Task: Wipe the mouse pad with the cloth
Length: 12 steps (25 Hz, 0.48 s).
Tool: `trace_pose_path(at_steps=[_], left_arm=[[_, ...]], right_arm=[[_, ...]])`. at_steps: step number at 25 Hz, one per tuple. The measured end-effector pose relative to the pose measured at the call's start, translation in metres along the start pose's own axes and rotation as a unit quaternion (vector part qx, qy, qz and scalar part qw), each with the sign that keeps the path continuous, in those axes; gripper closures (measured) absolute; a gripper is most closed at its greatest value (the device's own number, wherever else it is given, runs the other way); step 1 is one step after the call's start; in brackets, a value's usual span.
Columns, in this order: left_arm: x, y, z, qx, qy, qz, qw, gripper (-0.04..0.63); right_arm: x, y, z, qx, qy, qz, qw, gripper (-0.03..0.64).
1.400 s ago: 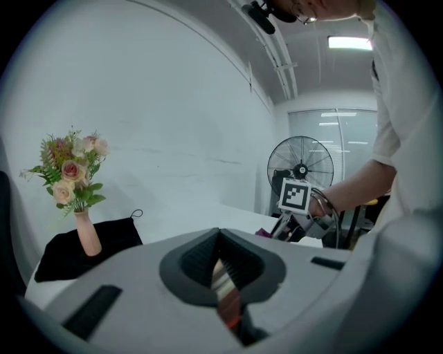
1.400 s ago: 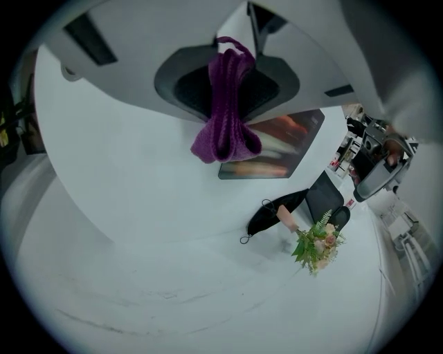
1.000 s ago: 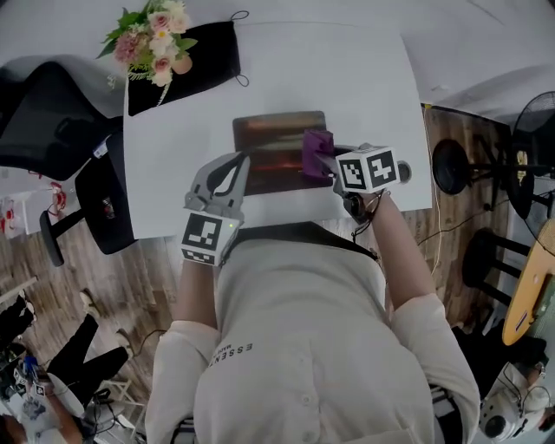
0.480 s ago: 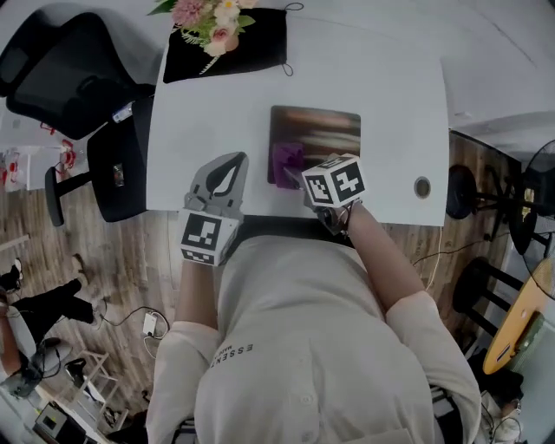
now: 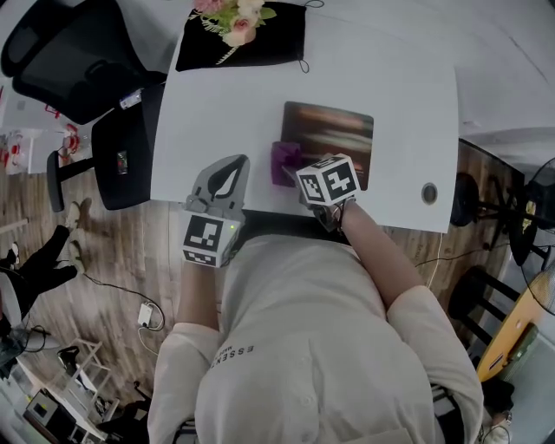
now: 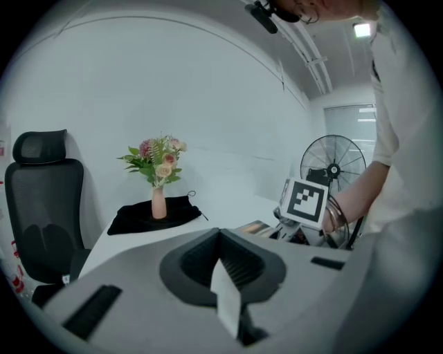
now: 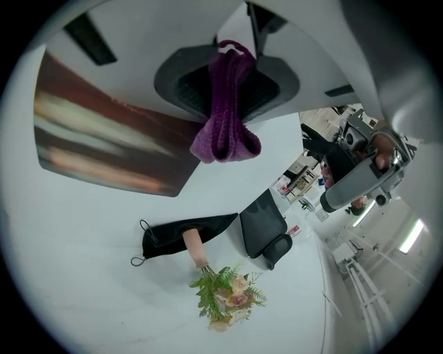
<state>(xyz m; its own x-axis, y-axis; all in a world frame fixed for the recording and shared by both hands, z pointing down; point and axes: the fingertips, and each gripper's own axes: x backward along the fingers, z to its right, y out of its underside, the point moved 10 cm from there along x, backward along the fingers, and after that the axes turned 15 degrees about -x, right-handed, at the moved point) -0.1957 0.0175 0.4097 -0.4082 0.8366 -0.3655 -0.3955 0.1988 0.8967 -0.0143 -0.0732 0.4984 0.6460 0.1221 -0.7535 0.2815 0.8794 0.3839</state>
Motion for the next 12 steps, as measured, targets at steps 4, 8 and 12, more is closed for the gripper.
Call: trace_pose_path(at_steps=[4,8,12], left_arm=[[-0.007,-0.003,0.002,-0.004,0.011,0.002,0.9999,0.595],[-0.017,-0.008,0.005,-0.008,0.025,0.009,0.9996,0.595],[-0.028,-0.012,0.008,-0.014,0.038,0.013,0.9991,0.595]], right_arm=[[0.004,0.001,0.009,-0.014,-0.003,0.001,1.000,0.513],[0.010,0.003,0.018,-0.027,-0.003,0.004,1.000,0.512],[0.018,0.007,0.029,-0.041,0.000,0.007,0.999,0.512]])
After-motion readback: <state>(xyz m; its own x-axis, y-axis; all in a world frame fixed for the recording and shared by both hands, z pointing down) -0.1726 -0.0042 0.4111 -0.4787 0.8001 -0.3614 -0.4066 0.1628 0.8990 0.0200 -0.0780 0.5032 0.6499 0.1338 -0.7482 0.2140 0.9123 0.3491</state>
